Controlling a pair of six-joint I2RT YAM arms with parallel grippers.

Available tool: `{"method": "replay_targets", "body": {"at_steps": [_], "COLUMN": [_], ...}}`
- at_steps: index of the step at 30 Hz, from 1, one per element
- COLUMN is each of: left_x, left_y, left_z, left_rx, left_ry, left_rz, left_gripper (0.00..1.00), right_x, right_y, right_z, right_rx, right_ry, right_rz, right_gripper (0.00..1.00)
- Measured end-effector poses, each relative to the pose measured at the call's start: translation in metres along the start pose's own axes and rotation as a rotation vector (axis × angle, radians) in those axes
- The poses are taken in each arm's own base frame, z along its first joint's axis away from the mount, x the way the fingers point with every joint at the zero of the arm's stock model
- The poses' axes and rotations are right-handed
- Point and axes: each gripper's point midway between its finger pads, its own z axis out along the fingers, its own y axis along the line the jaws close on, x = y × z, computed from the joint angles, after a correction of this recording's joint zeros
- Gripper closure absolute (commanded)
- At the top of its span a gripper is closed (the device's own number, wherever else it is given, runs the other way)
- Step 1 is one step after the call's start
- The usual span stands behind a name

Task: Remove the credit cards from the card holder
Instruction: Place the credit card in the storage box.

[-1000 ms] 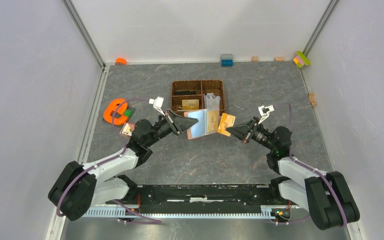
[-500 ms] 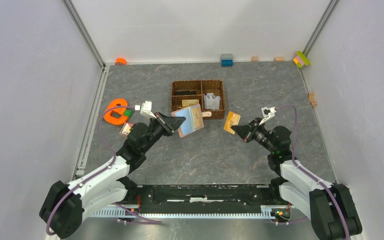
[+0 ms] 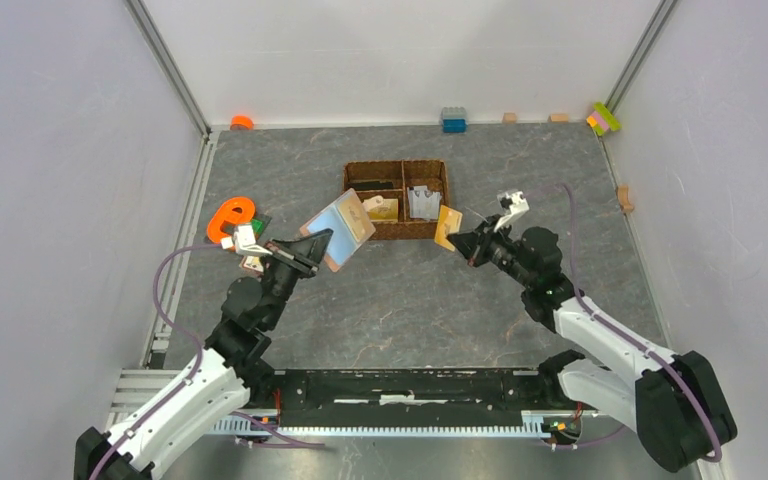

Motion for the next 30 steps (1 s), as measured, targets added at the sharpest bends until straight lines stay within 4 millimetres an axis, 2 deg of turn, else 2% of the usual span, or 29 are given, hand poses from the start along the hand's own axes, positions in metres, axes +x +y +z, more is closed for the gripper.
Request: {"method": "replay_targets", "body": {"at_steps": [7,11,15,18,22,27,30], "left_x": [-0.008,-0.015,-0.03,-0.04,-0.042,-0.039,-0.039], "left_y": [0.017,0.024,0.032,0.037,0.045,0.049,0.049], "left_z": [-0.004,-0.008,-0.017,-0.023,-0.026,-0.026,-0.026], "left_rx": [-0.064,-0.103,-0.144,-0.162,-0.194,-0.211,-0.211], "left_ry": [-0.054,-0.091,-0.162,-0.215,-0.234,-0.225,-0.225], "left_rz": [0.005,0.007,-0.012,-0.031,-0.032,-0.024,-0.026], "left_gripper": [0.98,0.97,0.98,0.98,0.98,0.98,0.98], "right_x": [-0.031,-0.036,-0.032,-0.014,0.003,-0.003,-0.005], "right_y": [0.024,0.037,0.051,0.048,0.032,0.026,0.027], "right_z": [0.034,0.06,0.094,0.107,0.122,0.152,0.157], "right_rx": [0.046,0.075,0.047,0.031,0.045,0.047,0.043], "right_ry": [0.045,0.112,0.196,0.269,0.365,0.393,0.387], "right_rz": [-0.129,-0.221,-0.368,-0.481,-0.605,-0.756,-0.883], "right_gripper": [1.0,1.0,1.0,1.0,1.0,1.0,1.0]}}
